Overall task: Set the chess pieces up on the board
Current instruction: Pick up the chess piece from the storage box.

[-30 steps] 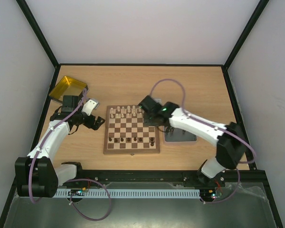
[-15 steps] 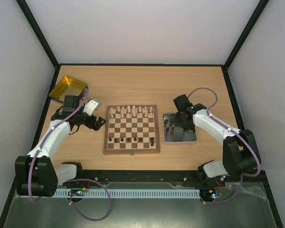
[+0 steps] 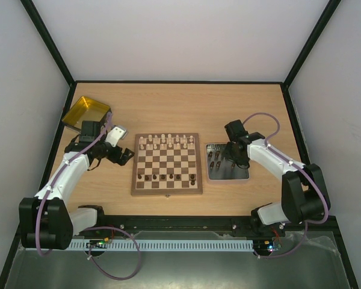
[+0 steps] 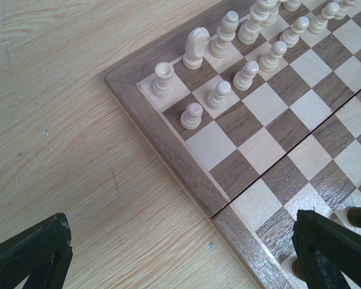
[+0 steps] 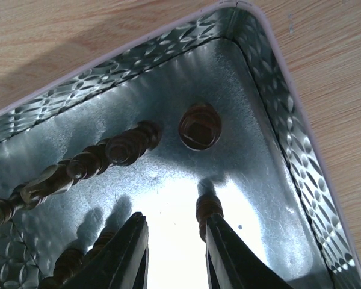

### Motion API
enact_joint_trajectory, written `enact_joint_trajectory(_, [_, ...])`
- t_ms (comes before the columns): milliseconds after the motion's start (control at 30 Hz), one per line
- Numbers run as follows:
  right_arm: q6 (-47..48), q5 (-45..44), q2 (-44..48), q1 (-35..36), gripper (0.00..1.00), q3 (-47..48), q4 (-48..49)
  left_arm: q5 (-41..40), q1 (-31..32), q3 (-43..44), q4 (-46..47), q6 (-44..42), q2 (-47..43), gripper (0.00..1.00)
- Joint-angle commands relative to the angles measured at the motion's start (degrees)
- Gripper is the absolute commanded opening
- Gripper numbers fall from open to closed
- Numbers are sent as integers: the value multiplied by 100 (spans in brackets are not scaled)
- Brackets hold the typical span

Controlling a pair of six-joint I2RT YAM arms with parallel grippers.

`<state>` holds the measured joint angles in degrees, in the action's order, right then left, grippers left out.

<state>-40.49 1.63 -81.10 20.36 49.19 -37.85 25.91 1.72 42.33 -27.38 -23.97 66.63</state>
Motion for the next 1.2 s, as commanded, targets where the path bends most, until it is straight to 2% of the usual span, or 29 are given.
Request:
enact_joint_trajectory(0, [-102,-49,-79,-65,26,-116,106,94,26,-53,-13,-24,-70,100])
enact_joint_trajectory(700, [-337,-75,-96,-207,25,-589,569,141,37,-63,-5,-46,-80,100])
enact_joint_trajectory(1033, [-320,-31,-139,-216,18,-656,625,150,65,-40,-19,-47,-31,100])
enact_joint_trajectory(1167, [-317,-44,-105,-216,12,-650,589,150,81,-28,-25,-47,-45,100])
